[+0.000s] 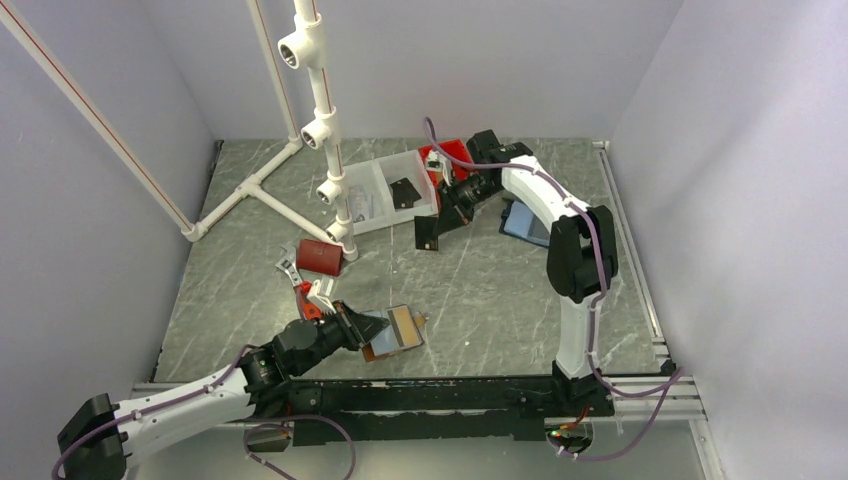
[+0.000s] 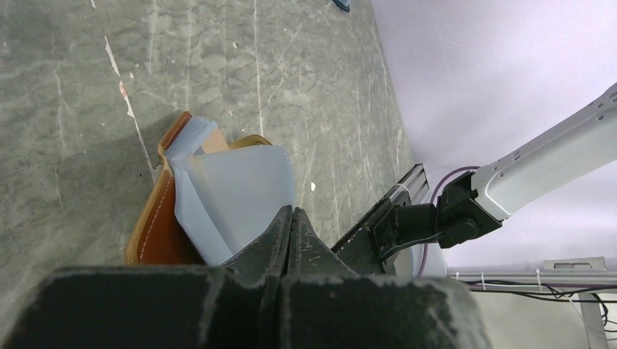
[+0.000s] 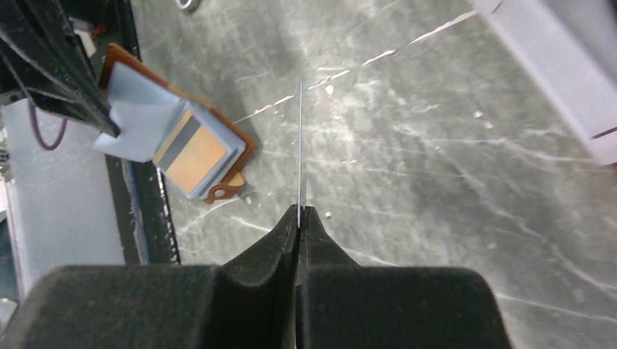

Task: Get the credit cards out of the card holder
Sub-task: Place the credit card in the storage box, then remove the credit card from the card holder.

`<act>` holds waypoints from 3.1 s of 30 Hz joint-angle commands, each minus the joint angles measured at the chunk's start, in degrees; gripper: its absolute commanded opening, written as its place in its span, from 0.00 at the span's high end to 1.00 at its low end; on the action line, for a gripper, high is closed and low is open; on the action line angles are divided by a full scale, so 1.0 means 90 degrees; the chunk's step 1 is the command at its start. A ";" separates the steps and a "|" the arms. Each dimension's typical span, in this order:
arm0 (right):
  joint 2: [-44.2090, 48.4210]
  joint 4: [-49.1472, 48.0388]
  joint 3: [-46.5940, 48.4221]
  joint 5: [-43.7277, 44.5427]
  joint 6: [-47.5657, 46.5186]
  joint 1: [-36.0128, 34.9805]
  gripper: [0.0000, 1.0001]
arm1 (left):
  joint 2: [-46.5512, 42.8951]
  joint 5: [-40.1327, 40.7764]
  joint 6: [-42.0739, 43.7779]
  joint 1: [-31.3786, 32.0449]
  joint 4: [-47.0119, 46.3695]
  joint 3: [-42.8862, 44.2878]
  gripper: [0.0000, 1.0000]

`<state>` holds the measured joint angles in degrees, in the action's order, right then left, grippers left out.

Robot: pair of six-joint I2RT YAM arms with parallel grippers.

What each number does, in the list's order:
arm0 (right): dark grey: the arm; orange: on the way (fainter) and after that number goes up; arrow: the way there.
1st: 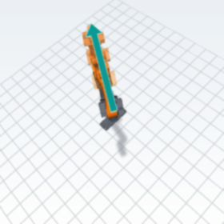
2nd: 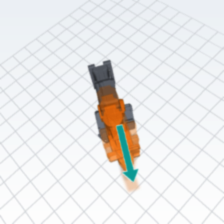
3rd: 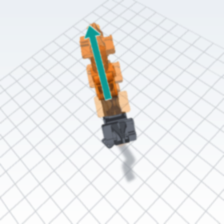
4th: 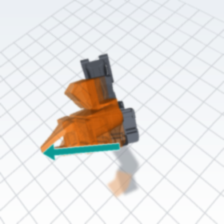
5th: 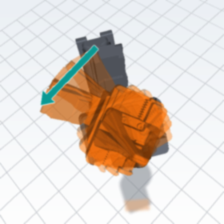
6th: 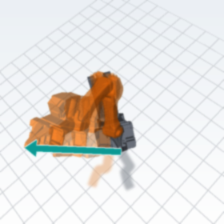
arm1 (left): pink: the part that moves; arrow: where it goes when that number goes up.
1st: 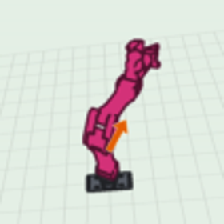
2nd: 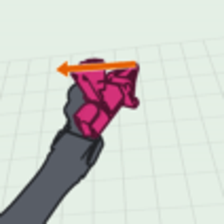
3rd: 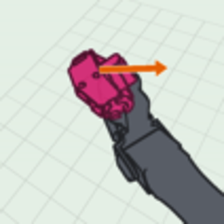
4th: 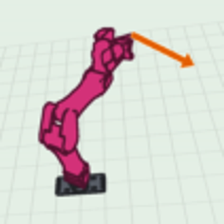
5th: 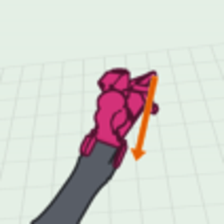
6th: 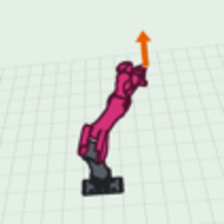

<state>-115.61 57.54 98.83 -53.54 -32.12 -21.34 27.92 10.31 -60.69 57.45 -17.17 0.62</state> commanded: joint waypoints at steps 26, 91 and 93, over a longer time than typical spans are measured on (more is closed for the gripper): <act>-0.1604 -0.0807 0.3683 0.1857 0.1175 -0.0018 1.00 | -0.0701 -0.0041 0.0112 -0.0026 0.0514 0.0040 1.00; 0.3029 -0.2314 -0.2567 -0.0229 0.0494 -0.0615 0.59 | 0.0314 0.0076 0.0052 -0.0036 0.2892 0.1321 1.00; 0.3241 -0.2510 -0.2956 -0.0265 0.0426 -0.0609 0.59 | 0.0584 0.0005 0.0140 -0.0031 0.2667 0.1408 1.00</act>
<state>-89.45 37.06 77.89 -48.95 -24.60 -26.85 30.15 10.26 -59.72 57.39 7.97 9.61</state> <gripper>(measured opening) 0.410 0.006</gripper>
